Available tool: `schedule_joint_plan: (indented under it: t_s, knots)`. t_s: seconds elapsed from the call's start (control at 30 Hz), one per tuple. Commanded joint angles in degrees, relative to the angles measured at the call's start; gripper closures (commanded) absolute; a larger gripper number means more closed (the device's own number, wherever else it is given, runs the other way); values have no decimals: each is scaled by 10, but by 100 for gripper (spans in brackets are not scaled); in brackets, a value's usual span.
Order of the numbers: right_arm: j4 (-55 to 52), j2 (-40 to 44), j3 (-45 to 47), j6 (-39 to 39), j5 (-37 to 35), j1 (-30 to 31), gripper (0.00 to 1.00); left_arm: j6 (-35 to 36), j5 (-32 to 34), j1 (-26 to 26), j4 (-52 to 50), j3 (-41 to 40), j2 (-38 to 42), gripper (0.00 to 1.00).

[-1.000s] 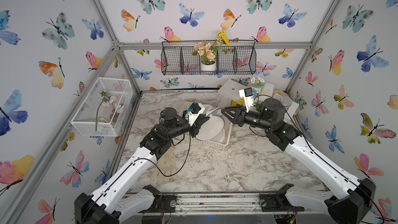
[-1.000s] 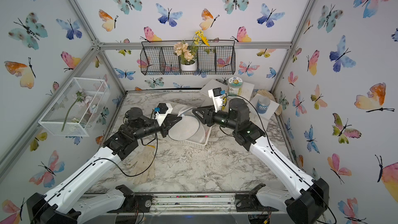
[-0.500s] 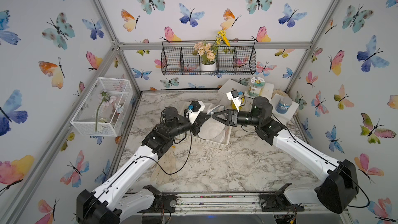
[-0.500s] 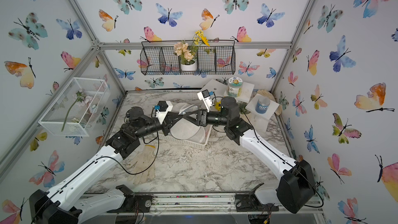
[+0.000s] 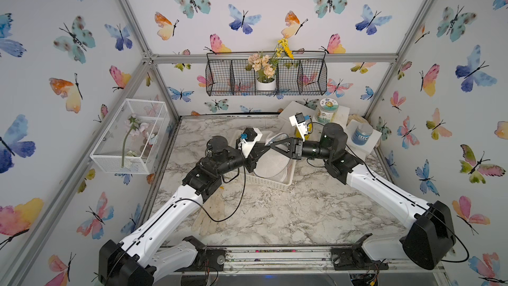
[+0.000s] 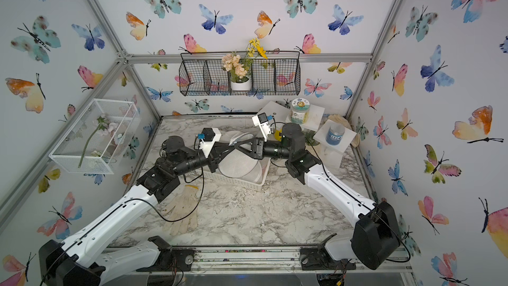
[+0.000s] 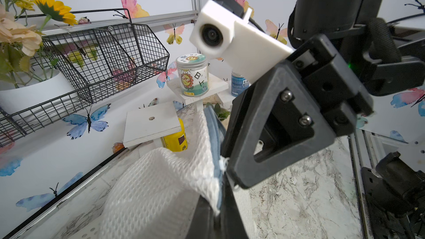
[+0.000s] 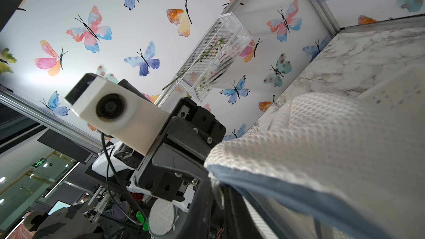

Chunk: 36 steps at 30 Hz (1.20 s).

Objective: Turn the laundry bag inside out
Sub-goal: Turn over the laundry bag, then zip the zipper on the laundry bag.

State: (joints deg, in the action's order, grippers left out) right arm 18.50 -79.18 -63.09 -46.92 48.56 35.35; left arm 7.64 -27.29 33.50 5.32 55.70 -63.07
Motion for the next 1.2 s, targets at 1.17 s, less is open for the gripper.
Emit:
schedule_joint_plan:
  t_s: [1.17]
  knots:
    - [-228, 50, 20, 69, -124, -14, 98, -7, -29, 6, -32, -76, 60, 100]
